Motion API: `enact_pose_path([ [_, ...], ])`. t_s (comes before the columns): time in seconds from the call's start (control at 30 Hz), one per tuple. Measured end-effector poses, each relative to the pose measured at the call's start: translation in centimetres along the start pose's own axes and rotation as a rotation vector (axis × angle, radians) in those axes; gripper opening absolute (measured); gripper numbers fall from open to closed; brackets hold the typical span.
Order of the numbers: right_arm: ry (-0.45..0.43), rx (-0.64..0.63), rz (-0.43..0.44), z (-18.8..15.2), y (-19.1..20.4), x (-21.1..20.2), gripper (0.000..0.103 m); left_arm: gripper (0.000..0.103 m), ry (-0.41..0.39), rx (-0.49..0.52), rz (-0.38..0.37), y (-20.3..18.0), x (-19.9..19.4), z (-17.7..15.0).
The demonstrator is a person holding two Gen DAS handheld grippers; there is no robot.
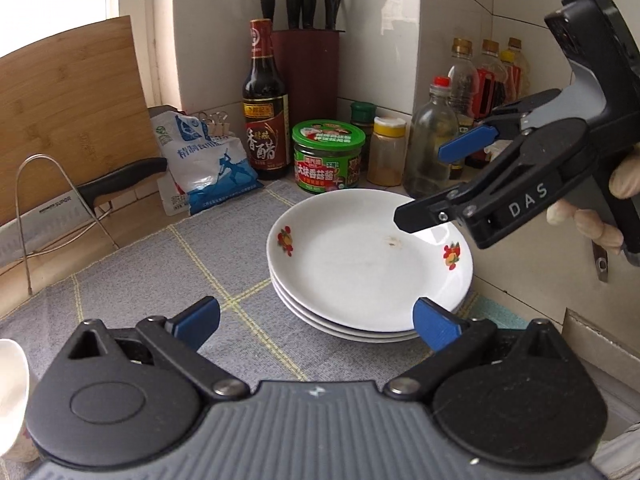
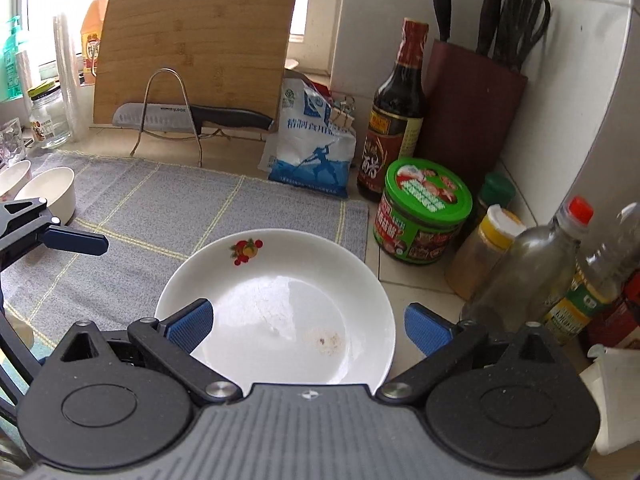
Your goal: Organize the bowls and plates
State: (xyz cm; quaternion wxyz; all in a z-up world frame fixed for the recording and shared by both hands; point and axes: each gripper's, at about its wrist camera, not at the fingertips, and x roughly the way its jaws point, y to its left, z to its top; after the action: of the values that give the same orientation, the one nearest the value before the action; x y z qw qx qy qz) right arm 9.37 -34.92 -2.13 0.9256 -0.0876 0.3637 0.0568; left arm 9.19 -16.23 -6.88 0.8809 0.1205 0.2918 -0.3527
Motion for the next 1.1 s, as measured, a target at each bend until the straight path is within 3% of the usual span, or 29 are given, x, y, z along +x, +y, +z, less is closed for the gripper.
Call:
enact_pose_path([
  [0.2, -0.035, -0.031, 0.075, 0.4, 2.5, -0.1, 0.103, 0.102, 0.001, -0.08, 0.087, 1.6, -2.6, -0.8],
  [0.57, -0.078, -0.103, 0.272, -0.6, 11.0, -1.2, 0.103, 0.102, 0.017, -0.117, 0.221, 6.3, -9.4, -4.2],
  [0.87, -0.066, -0.218, 0.413, -0.5, 20.0, 0.1, 0.103, 0.102, 0.139, -0.078, 0.321, 13.1, -14.4, -7.4],
  [1.1, -0.057, -0.282, 0.518, 0.4, 26.8, 2.0, 0.103, 0.102, 0.23, -0.155, 0.388, 18.7, -16.4, -10.1],
])
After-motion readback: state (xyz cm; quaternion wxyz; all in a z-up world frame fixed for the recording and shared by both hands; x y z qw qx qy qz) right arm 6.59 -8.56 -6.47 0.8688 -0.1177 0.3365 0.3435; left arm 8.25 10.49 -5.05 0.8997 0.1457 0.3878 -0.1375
